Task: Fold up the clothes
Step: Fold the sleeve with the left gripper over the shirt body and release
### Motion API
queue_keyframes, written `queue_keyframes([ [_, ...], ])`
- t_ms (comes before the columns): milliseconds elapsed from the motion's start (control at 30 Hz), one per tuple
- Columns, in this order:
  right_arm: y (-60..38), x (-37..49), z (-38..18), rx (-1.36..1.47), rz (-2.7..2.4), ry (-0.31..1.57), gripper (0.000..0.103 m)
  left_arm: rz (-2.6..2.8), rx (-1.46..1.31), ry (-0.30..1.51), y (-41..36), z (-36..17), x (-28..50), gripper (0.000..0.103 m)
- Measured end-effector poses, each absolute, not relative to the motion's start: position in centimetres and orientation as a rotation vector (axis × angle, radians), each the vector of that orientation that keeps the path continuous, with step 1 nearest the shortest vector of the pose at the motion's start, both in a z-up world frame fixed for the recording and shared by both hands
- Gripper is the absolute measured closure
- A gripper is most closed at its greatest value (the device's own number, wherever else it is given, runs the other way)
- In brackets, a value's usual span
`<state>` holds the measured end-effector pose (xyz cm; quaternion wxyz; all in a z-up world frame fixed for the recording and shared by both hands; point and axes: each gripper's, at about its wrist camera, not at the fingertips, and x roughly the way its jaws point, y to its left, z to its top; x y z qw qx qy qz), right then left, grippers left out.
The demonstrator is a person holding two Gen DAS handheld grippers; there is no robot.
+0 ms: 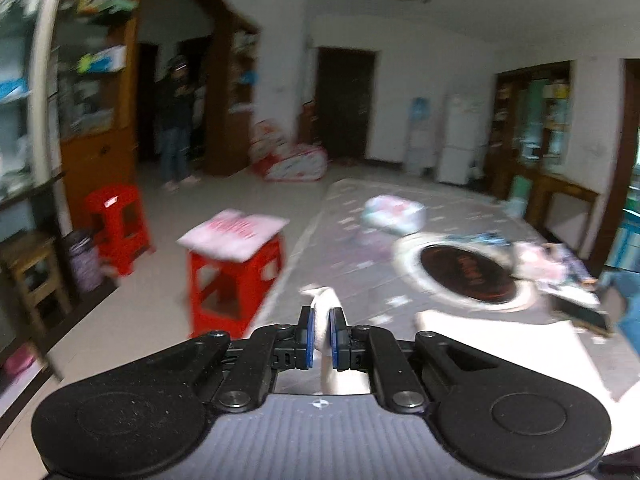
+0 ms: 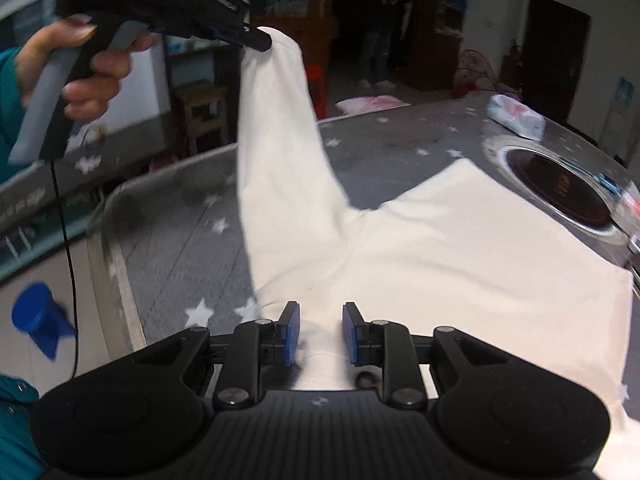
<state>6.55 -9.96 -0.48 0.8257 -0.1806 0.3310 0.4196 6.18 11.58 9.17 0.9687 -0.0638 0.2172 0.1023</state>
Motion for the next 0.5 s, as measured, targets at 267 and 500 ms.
queue_keyframes([
  [267,-16.1,8.9,2.0,-0.263,0.714,0.688,0.079,-0.100,-0.104,0.395,1.4,11.7,7.8,0.094],
  [500,-20.8,10.8,0.9,-0.127,0.581,0.764,0.075,-0.380,-0.114,0.551,-4.3,7.6,10.6,0.082],
])
